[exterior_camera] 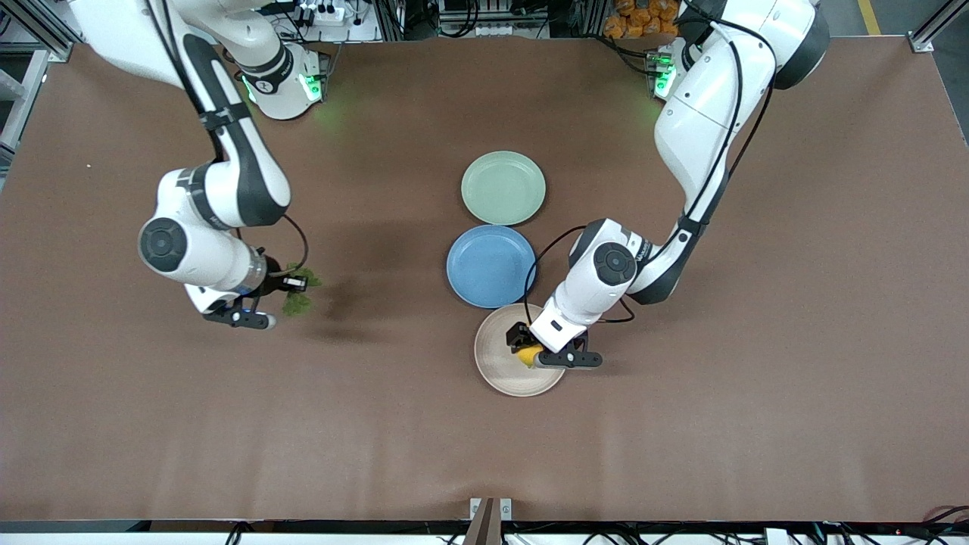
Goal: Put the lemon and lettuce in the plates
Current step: 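Open the left gripper to drop the lemon onto the cream plate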
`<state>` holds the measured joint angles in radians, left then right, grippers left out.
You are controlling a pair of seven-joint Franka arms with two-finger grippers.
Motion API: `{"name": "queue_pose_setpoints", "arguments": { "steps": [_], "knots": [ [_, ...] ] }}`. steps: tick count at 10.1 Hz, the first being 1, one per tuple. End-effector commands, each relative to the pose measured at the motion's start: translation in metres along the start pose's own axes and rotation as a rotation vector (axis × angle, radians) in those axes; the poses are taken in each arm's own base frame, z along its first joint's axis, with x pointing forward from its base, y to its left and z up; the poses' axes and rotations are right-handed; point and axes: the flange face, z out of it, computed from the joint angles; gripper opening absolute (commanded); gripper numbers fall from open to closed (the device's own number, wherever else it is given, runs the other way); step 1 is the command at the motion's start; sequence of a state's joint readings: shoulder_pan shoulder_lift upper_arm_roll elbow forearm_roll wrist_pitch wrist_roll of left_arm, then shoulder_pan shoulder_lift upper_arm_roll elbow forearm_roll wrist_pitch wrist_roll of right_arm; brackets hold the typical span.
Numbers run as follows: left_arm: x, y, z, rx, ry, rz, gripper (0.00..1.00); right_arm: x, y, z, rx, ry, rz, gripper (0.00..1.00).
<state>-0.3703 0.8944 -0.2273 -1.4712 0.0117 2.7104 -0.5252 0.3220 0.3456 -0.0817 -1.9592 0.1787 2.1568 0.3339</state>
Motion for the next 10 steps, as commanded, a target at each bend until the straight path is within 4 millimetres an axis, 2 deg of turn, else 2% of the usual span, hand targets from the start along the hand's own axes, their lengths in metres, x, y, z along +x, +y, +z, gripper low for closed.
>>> {"name": "queue_pose_setpoints", "arguments": {
  "steps": [1, 3, 5, 6, 7, 8, 10],
  "knots": [
    [0.013, -0.004, -0.025, 0.025, -0.012, -0.008, 1.0, -0.046, -0.051, -0.013, -0.026, -0.021, 0.065, 0.0],
    [0.031, -0.01, -0.072, 0.097, -0.057, 0.012, 1.0, -0.072, -0.082, -0.013, -0.04, -0.036, 0.102, 0.0],
    [0.052, -0.029, -0.127, 0.131, -0.083, 0.003, 1.0, -0.1, -0.122, -0.008, -0.052, -0.029, 0.148, 0.0],
    [0.058, -0.044, -0.147, 0.154, -0.106, 0.028, 1.0, -0.115, -0.143, -0.009, -0.04, -0.033, 0.164, 0.0],
    [0.06, -0.067, -0.163, 0.171, -0.124, 0.063, 1.0, -0.124, -0.155, -0.009, -0.029, -0.04, 0.177, 0.0],
    [0.062, -0.097, -0.171, 0.185, -0.142, 0.103, 1.0, -0.132, -0.169, -0.01, -0.028, -0.033, 0.182, 0.0],
    [0.065, -0.149, -0.174, 0.203, -0.173, 0.157, 1.0, -0.153, -0.2, -0.01, -0.024, -0.018, 0.185, 0.0]
  ]
}}
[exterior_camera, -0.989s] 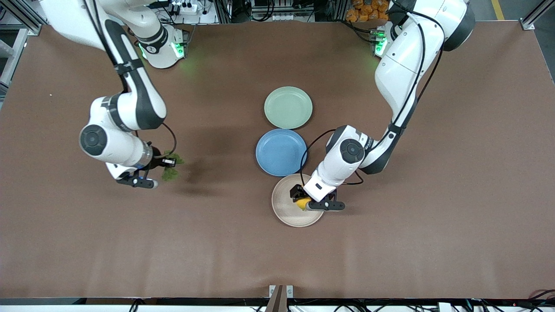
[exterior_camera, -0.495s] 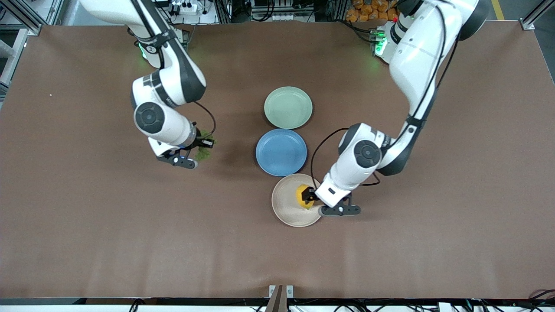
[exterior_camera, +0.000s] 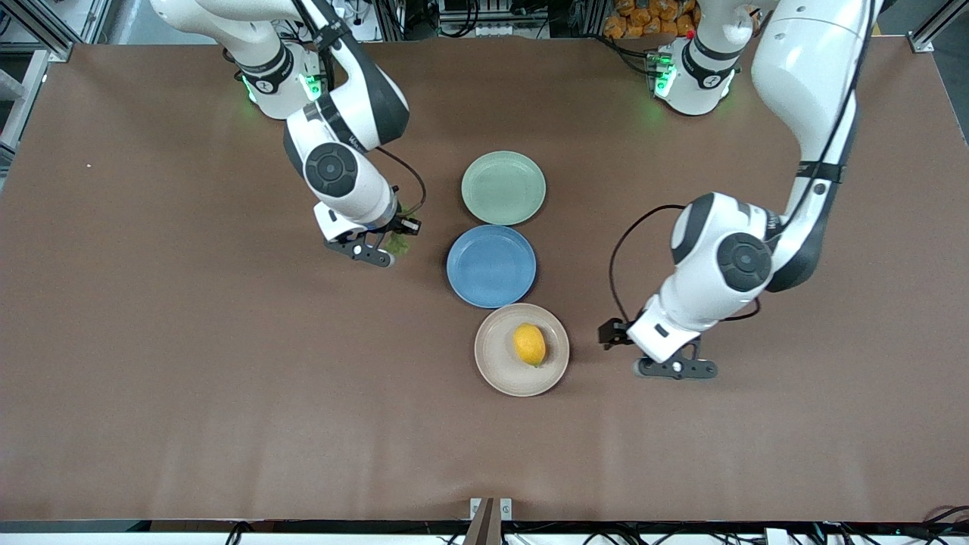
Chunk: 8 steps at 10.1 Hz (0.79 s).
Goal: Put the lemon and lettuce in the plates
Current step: 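Open the left gripper to drop the lemon onto the cream plate, then carry the lettuce with the right gripper over the green plate while the left gripper withdraws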
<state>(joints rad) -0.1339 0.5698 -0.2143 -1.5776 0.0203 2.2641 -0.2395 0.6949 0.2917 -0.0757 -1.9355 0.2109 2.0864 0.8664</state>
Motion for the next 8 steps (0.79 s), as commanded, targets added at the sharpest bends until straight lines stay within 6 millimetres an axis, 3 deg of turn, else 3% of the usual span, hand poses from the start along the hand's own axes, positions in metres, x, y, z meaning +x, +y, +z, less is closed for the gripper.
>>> {"name": "queue_pose_setpoints", "arguments": {
  "steps": [1, 4, 6, 8],
  "knots": [
    [-0.015, -0.056, 0.008, 0.036, -0.041, 0.068, 1.0, -0.023, -0.021, -0.005, 0.015, 0.011, -0.001, 0.0],
    [-0.028, -0.125, 0.016, 0.087, -0.082, 0.054, 1.0, -0.048, -0.048, -0.014, 0.021, 0.046, -0.121, 0.0],
    [-0.033, -0.151, 0.012, 0.126, -0.089, 0.063, 1.0, -0.061, -0.071, -0.007, 0.02, 0.053, -0.14, 0.0],
    [-0.034, -0.173, -0.022, 0.148, -0.051, 0.079, 1.0, -0.067, -0.086, -0.004, 0.021, 0.06, -0.14, 0.0]
  ]
}}
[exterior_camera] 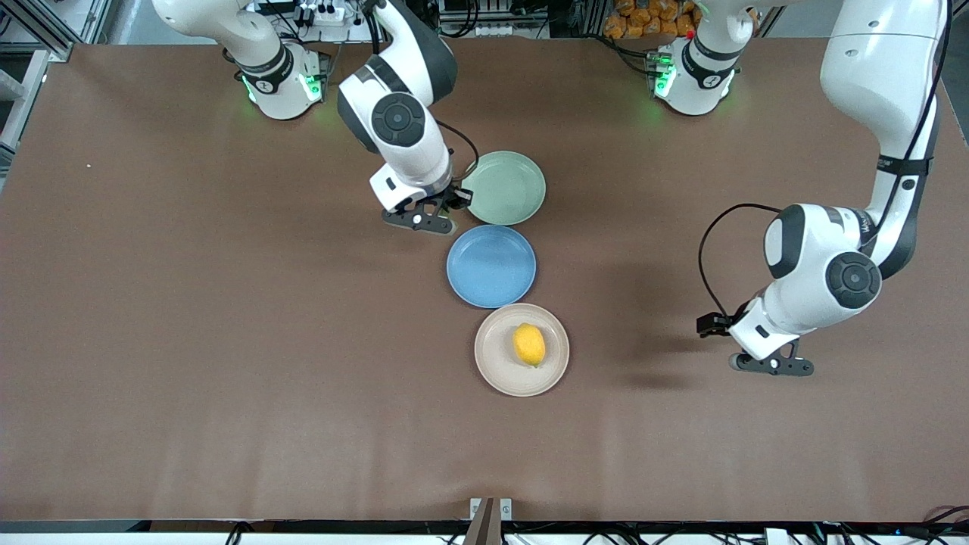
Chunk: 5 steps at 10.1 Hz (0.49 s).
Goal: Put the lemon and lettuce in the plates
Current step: 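Carry the lettuce with the right gripper over the green plate while the left gripper withdraws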
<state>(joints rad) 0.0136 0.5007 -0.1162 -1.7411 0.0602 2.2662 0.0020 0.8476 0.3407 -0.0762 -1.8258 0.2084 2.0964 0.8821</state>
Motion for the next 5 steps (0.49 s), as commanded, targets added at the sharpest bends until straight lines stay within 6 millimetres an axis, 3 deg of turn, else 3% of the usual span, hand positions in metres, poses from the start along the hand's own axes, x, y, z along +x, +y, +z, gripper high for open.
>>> {"name": "queue_pose_setpoints", "arguments": {
  "steps": [1, 3, 5],
  "knots": [
    [-0.019, -0.016, -0.052, 0.042, 0.029, 0.026, 1.0, 0.004, -0.015, 0.001, -0.003, 0.017, 0.007, 0.0],
    [-0.027, -0.017, -0.094, 0.052, 0.034, 0.009, 1.0, 0.001, -0.018, 0.006, -0.014, 0.01, 0.009, 0.0],
    [-0.035, -0.024, -0.139, 0.051, 0.056, -0.03, 1.0, -0.022, -0.033, 0.027, -0.039, 0.004, 0.03, 0.0]
  ]
}}
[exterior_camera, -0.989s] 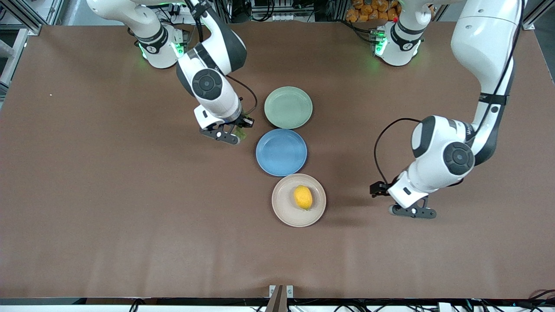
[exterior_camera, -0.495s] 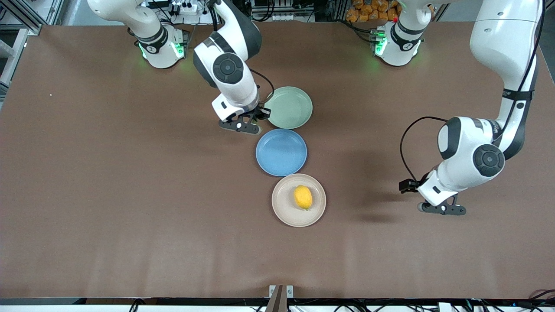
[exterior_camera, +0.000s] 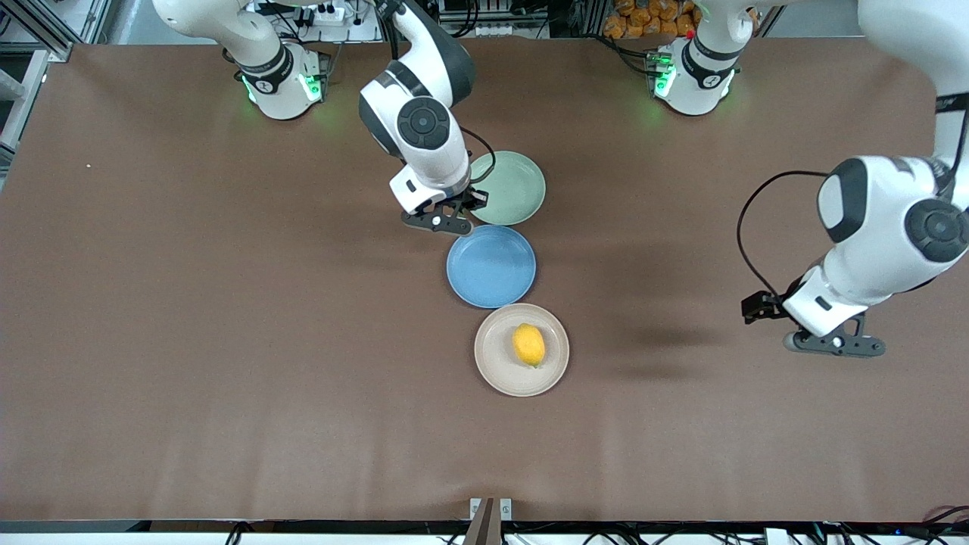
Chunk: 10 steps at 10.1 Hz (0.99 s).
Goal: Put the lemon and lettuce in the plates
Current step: 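Carry the lettuce with the right gripper over the green plate while the left gripper withdraws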
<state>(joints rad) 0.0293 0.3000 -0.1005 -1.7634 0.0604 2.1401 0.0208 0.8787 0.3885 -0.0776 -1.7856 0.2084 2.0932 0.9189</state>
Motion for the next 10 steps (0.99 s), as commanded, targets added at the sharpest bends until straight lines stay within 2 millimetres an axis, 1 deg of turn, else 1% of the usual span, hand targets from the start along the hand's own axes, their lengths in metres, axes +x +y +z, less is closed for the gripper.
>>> {"name": "queue_pose_setpoints", "arguments": {
  "steps": [1, 2, 4, 5, 6, 7, 8, 9, 10],
  "knots": [
    [-0.017, -0.01, -0.049, 0.007, 0.028, -0.041, 1.0, -0.022, -0.021, 0.019, -0.032, 0.006, 0.02, 0.0],
    [-0.019, -0.008, -0.067, -0.016, 0.033, -0.061, 1.0, -0.037, -0.032, 0.032, -0.047, 0.004, 0.034, 0.0],
    [-0.016, -0.006, -0.106, -0.05, 0.015, -0.075, 1.0, -0.056, -0.061, 0.058, -0.067, 0.01, 0.099, 0.0],
    [-0.018, -0.003, -0.122, -0.052, -0.012, -0.068, 1.0, -0.064, -0.072, 0.067, -0.071, 0.014, 0.116, 0.0],
    [-0.02, 0.0, -0.139, -0.052, -0.031, -0.064, 1.0, -0.068, -0.074, 0.071, -0.075, 0.014, 0.122, 0.11],
    [-0.025, 0.0, -0.15, -0.048, -0.065, -0.058, 1.0, -0.068, -0.074, 0.071, -0.077, 0.014, 0.139, 0.4],
    [-0.028, 0.003, -0.165, -0.05, -0.082, -0.053, 1.0, -0.068, -0.073, 0.072, -0.078, 0.014, 0.148, 0.94],
    [-0.031, 0.008, -0.176, -0.052, -0.097, -0.045, 1.0, -0.068, -0.073, 0.072, -0.081, 0.017, 0.146, 1.0],
    [-0.034, 0.011, -0.186, -0.05, -0.095, -0.038, 1.0, -0.066, -0.072, 0.071, -0.081, 0.016, 0.149, 1.0]
  ]
}}
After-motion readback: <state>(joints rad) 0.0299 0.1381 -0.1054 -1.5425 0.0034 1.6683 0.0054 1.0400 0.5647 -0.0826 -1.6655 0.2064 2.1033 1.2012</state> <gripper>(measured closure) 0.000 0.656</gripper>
